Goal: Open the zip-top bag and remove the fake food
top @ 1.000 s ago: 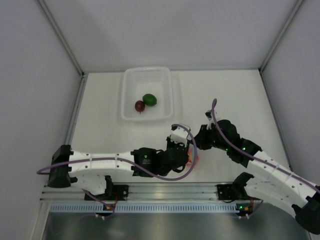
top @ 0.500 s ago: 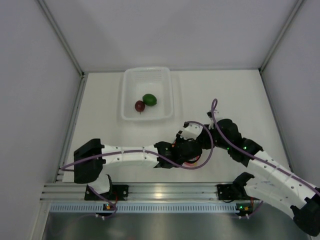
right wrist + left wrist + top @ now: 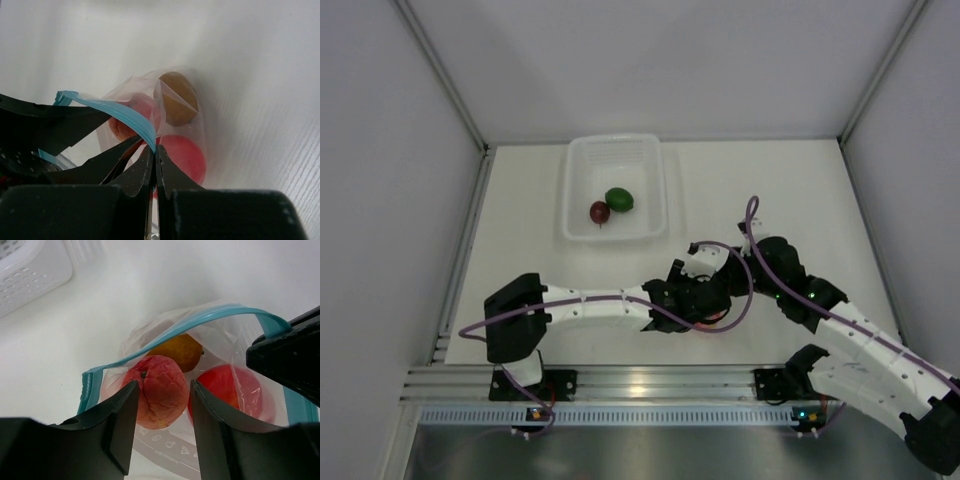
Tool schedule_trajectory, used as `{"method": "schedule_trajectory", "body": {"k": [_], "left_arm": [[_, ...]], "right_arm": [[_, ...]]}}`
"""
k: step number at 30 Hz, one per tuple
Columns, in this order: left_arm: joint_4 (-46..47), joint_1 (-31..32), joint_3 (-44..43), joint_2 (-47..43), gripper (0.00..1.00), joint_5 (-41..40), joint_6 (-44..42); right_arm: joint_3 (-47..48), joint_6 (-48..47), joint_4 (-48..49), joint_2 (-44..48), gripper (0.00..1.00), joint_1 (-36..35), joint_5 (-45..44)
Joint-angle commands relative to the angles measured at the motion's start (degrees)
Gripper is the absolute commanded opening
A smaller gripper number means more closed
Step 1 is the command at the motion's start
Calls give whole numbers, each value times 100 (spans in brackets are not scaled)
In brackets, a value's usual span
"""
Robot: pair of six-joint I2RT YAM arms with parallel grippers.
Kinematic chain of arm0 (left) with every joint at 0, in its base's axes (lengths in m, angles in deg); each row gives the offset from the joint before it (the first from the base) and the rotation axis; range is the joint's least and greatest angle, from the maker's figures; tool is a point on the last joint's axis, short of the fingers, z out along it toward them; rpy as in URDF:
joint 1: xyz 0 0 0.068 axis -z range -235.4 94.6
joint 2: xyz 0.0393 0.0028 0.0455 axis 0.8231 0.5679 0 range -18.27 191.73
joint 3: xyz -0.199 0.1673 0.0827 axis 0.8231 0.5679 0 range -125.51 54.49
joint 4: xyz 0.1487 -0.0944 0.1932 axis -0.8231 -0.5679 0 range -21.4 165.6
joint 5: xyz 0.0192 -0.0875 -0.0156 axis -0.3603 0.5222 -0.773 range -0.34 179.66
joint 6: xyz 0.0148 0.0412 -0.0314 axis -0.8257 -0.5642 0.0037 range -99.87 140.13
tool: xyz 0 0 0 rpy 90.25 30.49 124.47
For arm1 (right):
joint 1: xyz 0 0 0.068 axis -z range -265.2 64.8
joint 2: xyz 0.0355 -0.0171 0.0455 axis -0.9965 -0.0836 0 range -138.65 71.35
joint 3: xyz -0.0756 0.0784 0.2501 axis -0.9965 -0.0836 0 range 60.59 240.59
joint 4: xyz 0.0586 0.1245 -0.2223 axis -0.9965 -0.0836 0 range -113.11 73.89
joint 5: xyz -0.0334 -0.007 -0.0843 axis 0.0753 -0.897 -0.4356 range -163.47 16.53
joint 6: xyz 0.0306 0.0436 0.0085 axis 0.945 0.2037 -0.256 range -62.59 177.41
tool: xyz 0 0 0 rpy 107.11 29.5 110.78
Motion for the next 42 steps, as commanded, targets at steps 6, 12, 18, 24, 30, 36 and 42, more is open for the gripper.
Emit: {"method": "schedule_trajectory", "body": {"k": [6,12,18,24,30,36,42], "left_arm": [[-693,2,-460,264,54,-472,129],[-720,-130,-469,563,65,-235,173],[-711,-244,-451,712,68,-156,305],[-659,-455,-477,1002,72,37,427],[-219,-561,-442,1239,68,556,322],[-114,-631,-355,1310,57,819,357],[44,-658,-153,1178,17,1135,349]], "right_arm": [[-11,-122,-32,56,0,108,-143],[-29,-87,38,90,0,116,33],[-90,-78,91,134,0,125,138],[-169,-34,196,205,0,125,357],[-187,-34,196,222,0,125,411],[-222,-51,179,223,0,125,367],[-205,-51,223,108,0,125,323]]}}
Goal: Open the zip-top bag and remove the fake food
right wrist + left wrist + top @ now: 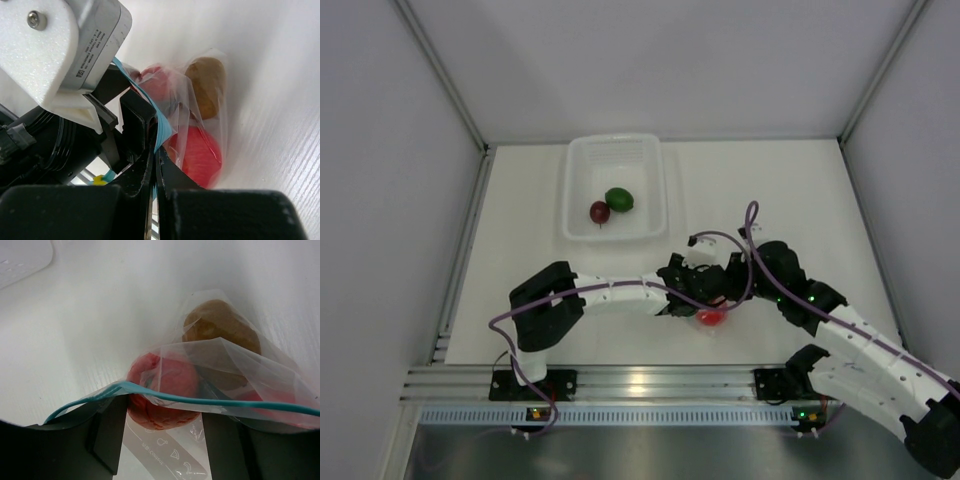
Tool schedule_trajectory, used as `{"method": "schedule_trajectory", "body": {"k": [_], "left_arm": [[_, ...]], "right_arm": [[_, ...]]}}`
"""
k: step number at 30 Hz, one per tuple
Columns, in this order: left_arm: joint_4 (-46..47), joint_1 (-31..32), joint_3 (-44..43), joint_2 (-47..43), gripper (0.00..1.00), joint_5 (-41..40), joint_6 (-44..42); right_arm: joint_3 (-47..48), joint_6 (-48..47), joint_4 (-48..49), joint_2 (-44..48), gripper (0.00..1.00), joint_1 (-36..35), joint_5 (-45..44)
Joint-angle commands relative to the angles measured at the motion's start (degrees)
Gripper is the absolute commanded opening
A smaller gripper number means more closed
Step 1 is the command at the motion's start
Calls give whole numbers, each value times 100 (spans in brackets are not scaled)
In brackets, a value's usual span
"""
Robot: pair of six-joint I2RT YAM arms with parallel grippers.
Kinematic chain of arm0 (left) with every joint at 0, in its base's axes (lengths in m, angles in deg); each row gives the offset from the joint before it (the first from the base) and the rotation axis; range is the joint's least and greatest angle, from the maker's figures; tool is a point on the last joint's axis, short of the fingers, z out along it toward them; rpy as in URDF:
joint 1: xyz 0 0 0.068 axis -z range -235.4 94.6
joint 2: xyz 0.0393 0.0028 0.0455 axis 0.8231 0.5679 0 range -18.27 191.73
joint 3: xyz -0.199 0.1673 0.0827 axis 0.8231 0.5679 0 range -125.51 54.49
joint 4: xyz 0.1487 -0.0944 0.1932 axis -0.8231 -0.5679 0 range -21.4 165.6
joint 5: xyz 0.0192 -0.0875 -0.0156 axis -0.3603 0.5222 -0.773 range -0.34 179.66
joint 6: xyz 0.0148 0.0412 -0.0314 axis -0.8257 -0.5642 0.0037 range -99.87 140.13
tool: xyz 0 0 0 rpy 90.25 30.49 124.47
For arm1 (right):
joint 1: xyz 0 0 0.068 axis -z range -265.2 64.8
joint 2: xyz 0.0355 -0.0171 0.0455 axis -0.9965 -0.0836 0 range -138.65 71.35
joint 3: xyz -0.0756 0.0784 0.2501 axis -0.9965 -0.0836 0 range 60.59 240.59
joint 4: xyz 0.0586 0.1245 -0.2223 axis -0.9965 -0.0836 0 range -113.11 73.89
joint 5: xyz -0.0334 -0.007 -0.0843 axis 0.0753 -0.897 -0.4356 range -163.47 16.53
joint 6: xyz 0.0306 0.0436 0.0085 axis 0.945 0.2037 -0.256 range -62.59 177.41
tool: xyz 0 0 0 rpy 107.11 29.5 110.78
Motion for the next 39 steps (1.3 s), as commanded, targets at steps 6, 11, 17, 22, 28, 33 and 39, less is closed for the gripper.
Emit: {"method": "schedule_trajectory", "body": {"k": [6,11,17,22,28,33,39], "left_arm": [[1104,-54,834,-393,0,1173,-72],[1685,-28,1177,-841,0,1297,-124],[2098,147,1274,-1123,0,1235,-405],[2274,341,1309,-1255,0,1165,-722],[2266,420,1318,-1431,0,858,-1030],[2266,429,1423,-1624,0,673,-1109],[2266,429,1502,-1879,0,620,-1214]], "right_arm": [[123,-45,256,-61,0,42,-10],[264,-53,282,-122,0,33,-37],[536,-150,317,-526,0,-133,-36],[765,-212,133,-772,0,-274,-563],[967,-273,-52,-878,0,-485,-775],[906,-282,-184,-808,0,-652,-1091],[704,-203,-149,-746,0,-766,-1223]]}}
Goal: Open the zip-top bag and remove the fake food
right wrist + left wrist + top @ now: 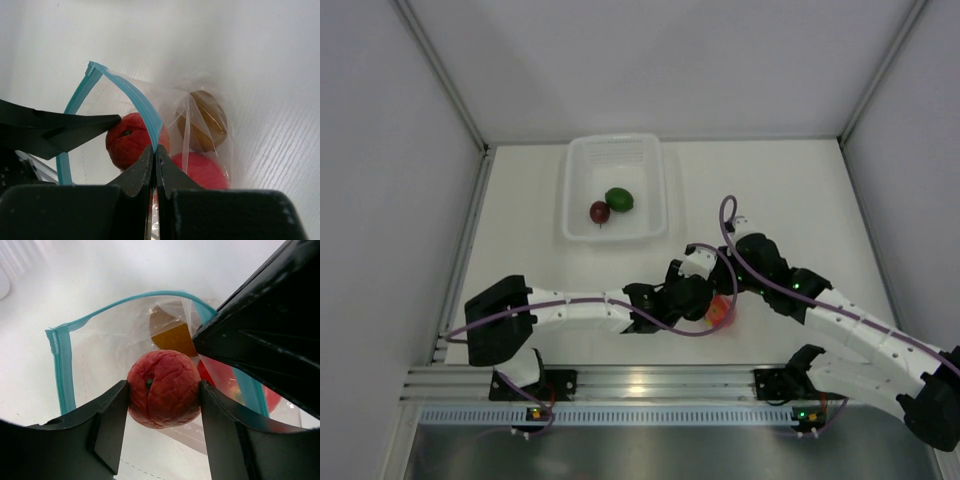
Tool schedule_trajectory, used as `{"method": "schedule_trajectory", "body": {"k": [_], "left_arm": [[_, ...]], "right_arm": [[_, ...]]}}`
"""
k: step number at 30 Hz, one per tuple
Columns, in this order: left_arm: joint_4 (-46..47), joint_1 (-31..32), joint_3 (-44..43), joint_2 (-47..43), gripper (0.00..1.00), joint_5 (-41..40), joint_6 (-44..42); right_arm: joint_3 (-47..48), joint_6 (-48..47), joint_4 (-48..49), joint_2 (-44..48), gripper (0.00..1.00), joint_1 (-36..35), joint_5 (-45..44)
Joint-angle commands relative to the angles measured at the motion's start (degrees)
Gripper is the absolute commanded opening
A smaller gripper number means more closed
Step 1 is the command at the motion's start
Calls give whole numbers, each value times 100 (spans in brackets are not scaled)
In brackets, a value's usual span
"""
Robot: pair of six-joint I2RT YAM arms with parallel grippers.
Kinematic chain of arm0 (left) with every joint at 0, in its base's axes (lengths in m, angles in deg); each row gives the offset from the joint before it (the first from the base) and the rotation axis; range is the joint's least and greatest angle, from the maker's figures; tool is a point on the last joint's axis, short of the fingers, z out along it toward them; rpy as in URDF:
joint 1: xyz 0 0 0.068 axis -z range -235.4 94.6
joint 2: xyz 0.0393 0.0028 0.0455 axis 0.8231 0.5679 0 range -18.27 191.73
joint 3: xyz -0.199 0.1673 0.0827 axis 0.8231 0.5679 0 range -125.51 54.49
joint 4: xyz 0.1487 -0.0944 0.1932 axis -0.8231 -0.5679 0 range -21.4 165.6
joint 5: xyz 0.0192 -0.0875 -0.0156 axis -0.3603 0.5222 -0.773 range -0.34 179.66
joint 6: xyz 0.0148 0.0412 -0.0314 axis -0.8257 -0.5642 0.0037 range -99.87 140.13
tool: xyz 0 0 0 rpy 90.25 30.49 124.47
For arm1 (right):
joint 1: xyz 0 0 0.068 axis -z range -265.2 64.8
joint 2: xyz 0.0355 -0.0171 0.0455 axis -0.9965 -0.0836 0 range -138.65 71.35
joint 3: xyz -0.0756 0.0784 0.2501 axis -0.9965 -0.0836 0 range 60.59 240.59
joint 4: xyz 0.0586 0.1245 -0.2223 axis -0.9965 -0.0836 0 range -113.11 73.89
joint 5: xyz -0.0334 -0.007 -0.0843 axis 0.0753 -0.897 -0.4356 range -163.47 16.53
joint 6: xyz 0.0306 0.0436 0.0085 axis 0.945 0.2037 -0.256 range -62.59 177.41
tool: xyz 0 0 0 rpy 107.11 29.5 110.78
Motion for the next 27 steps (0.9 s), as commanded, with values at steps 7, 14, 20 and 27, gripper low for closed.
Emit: {"method": "schedule_trajectory", "body": {"k": [7,14,20,27], "left_arm": [[607,70,209,-654,0,-60,-299],[705,79,455,-751,0,-551,-125],[995,71,535,-813,0,-684,87],[977,79,403,-962,0,-411,167]], "right_arm": [[-31,51,149,-51,0,-251,-437],[-75,121,290,-148,0,-365,-516],[-5,235,237,-122,0,-717,-788],[-75,376,281,-140,0,-963,-1026]]}}
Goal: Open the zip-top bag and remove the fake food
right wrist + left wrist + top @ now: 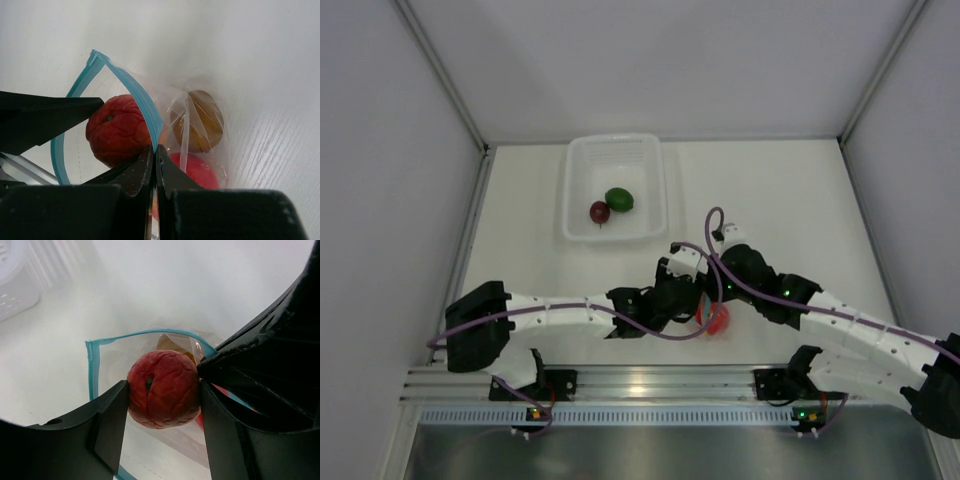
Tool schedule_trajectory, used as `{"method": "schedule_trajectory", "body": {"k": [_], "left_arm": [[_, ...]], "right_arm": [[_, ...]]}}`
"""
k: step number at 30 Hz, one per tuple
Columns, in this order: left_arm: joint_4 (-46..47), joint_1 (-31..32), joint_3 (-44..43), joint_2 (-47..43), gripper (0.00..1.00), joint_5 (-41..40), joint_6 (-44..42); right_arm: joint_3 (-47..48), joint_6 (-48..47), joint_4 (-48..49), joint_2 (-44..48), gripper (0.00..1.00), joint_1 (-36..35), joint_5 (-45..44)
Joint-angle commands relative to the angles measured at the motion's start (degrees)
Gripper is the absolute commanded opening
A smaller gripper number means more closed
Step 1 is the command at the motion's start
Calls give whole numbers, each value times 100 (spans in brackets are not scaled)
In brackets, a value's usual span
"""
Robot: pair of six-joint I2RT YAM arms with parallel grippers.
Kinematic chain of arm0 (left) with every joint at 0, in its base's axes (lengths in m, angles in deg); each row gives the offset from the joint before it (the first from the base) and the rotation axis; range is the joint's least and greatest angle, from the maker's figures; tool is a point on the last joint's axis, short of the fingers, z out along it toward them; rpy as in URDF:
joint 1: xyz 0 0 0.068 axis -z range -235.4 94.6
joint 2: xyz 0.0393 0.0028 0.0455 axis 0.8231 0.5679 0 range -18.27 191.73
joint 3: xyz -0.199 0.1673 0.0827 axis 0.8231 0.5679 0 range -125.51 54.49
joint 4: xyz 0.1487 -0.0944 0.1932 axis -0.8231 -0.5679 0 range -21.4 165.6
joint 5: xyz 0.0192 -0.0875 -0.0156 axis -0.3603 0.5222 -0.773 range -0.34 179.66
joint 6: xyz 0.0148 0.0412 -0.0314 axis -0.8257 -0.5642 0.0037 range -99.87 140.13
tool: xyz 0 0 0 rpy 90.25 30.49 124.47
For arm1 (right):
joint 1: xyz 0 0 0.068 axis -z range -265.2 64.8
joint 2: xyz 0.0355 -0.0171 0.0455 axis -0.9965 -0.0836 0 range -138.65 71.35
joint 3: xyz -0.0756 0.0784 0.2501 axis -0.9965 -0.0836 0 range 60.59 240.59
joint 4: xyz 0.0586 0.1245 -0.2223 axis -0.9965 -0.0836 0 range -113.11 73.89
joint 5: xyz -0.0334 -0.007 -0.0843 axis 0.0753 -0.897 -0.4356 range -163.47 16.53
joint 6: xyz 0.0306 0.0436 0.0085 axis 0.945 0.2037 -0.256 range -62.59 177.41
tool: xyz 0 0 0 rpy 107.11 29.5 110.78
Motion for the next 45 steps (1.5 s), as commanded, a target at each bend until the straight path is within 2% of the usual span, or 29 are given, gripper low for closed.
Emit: {"method": "schedule_trajectory", "body": {"k": [1,6,16,19,24,26,36,45], "left_arm": [[409,16,-135,-370,0,61,123],[409,16,128,-695,0,359,245],[400,25,472,-1477,0,351,281],[391,25,594,-1731,0,211,255],[-12,-71,569,-2048,0,-536,298],[-276,-273,498,-2075,0,-493,395],[-251,-2548,103,-1637,0,324,193],[-101,-3621,-652,-626,0,685,-150]], "right_arm": [[-34,131,250,-28,0,-120,-215],[10,88,259,-107,0,-120,-391],[204,70,163,-230,0,-120,-663],[212,78,128,-195,0,-94,-760],[221,87,92,-90,0,-58,-813],[239,96,92,-81,0,-49,-813],[204,114,92,-63,0,-49,-813],[142,131,198,-151,0,-41,-707]]}}
